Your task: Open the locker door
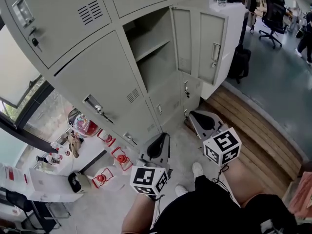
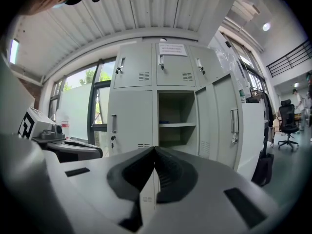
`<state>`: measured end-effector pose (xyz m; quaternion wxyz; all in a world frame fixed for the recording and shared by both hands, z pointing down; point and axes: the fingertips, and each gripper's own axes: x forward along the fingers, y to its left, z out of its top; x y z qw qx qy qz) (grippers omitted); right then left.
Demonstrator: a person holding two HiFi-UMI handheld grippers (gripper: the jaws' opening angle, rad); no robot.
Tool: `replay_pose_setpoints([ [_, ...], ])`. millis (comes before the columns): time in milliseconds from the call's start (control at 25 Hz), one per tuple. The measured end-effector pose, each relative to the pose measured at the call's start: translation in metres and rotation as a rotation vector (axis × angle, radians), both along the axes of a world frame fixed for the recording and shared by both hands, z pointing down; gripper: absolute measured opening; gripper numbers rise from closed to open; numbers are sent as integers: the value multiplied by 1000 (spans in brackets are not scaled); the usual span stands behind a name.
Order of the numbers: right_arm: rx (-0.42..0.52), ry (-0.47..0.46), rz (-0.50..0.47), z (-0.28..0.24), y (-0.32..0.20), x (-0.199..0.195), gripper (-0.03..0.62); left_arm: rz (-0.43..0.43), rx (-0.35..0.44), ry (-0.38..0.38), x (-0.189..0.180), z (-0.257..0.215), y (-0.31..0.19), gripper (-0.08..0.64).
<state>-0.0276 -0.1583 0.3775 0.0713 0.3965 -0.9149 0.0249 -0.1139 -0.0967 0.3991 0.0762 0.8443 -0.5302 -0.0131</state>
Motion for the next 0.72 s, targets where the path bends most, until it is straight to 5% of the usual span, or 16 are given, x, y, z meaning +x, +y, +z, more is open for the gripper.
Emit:
replay_pose_setpoints([
  [720, -37, -16, -77, 19, 40, -12, 54, -25, -3, -16, 0, 4, 18, 22],
])
